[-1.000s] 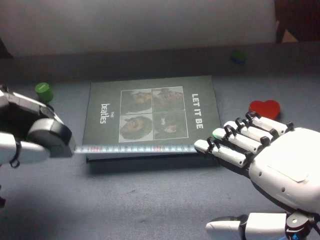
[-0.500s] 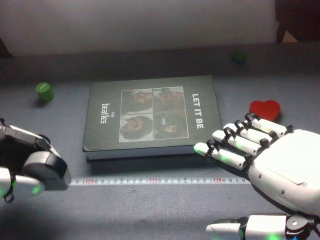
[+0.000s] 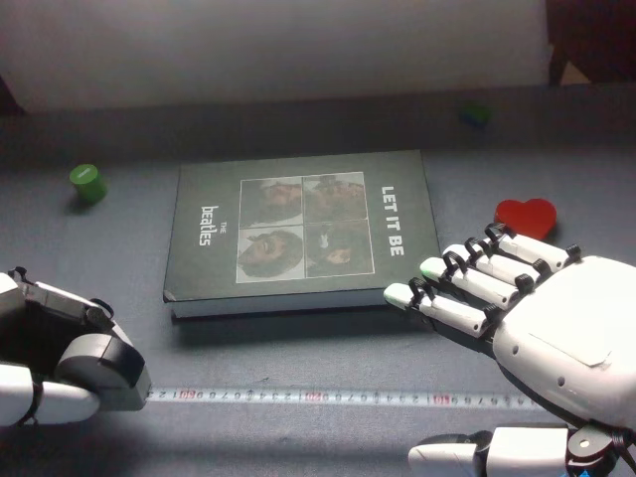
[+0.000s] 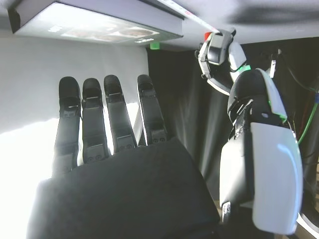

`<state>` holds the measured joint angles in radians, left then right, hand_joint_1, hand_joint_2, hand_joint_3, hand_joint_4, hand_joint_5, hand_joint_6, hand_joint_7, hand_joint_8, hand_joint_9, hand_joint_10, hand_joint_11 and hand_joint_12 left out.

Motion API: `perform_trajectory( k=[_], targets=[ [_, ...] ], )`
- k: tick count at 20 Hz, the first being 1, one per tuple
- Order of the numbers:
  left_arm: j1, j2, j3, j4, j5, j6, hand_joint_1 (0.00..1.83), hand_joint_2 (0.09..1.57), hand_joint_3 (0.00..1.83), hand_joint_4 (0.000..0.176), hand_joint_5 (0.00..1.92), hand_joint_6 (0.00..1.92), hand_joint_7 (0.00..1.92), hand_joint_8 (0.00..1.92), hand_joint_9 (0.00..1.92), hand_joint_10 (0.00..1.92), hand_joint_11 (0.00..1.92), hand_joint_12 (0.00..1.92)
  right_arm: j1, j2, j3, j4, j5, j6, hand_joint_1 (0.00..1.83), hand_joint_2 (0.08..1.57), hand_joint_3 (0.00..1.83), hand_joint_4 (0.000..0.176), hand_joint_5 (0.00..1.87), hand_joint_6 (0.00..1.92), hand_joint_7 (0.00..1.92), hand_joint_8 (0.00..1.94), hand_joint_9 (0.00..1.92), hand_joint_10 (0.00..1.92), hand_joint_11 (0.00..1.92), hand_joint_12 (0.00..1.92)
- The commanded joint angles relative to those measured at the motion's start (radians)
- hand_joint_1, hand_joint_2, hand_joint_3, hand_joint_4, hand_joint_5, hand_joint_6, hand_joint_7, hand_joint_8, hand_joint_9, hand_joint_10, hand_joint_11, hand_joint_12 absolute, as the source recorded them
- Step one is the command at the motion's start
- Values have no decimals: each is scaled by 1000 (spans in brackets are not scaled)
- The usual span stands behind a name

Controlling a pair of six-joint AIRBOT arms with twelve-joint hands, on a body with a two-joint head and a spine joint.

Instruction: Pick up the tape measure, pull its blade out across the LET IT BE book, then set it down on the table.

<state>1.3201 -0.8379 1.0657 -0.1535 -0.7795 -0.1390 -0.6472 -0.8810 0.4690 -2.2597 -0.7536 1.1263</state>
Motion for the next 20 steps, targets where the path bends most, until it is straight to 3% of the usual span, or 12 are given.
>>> perform_trajectory(
  k=[1,2,3,4,5,6,7,8,9,15,20],
  targets=[
    [-1,-1,7,-25,-114,-17,1371,1100,0,0,916,909,1002,907,1023,1167,940,1085,4,-2,-4,-61,-72,5,0,1021,0,119,29,2,61,3,75,3,0,521],
    [1,-2,6,-25,-114,-17,1359,1123,2,0,855,1034,949,988,979,1190,887,1073,4,-2,-4,-61,-72,5,0,1018,0,120,32,2,77,5,78,3,0,540],
    [1,-2,7,-25,-114,-17,1226,1153,0,0,850,1168,941,1030,941,698,858,990,4,-2,-4,-61,-72,5,0,1017,0,119,41,3,86,5,84,4,0,564],
    [1,-2,7,-25,-114,-17,1134,1180,0,0,840,1185,913,444,940,387,804,908,4,-2,-4,-61,-72,5,0,1017,0,119,45,5,90,6,86,4,0,570],
    [1,-2,8,-25,-114,-17,1082,1187,0,0,835,1198,946,156,954,188,780,833,4,-2,-4,-61,-72,5,0,1017,0,118,46,5,93,6,87,4,0,571],
    [1,-1,8,-25,-114,-17,1021,1194,0,6,823,1221,943,46,945,76,750,766,3,-2,-4,-61,-73,5,0,1017,0,118,46,4,94,6,87,4,0,571],
    [2,0,8,-25,-115,-17,861,1171,0,0,762,523,905,11,909,26,709,718,3,-2,-4,-61,-73,5,0,1017,0,118,46,4,95,6,87,4,0,571],
    [2,0,9,-24,-115,-17,780,1171,0,0,807,197,876,4,882,6,688,679,3,-2,-4,-61,-73,5,0,1017,0,118,46,4,95,6,87,4,0,570],
    [2,1,9,-22,-115,-17,713,1179,0,0,822,67,849,0,850,1,659,652,3,-2,-4,-61,-73,6,0,1016,0,119,46,3,89,2,81,1,0,543],
    [0,18,19,-14,-117,-11,546,1149,0,0,704,0,707,0,693,0,491,580,3,-3,-4,-62,-73,6,0,1015,0,118,45,0,94,2,113,9,0,622],
    [-49,46,66,-4,-93,-7,368,1110,0,0,484,0,422,0,407,0,260,584,3,-3,-4,-62,-73,6,0,1015,0,120,45,0,94,0,101,2,0,578]
  ],
)
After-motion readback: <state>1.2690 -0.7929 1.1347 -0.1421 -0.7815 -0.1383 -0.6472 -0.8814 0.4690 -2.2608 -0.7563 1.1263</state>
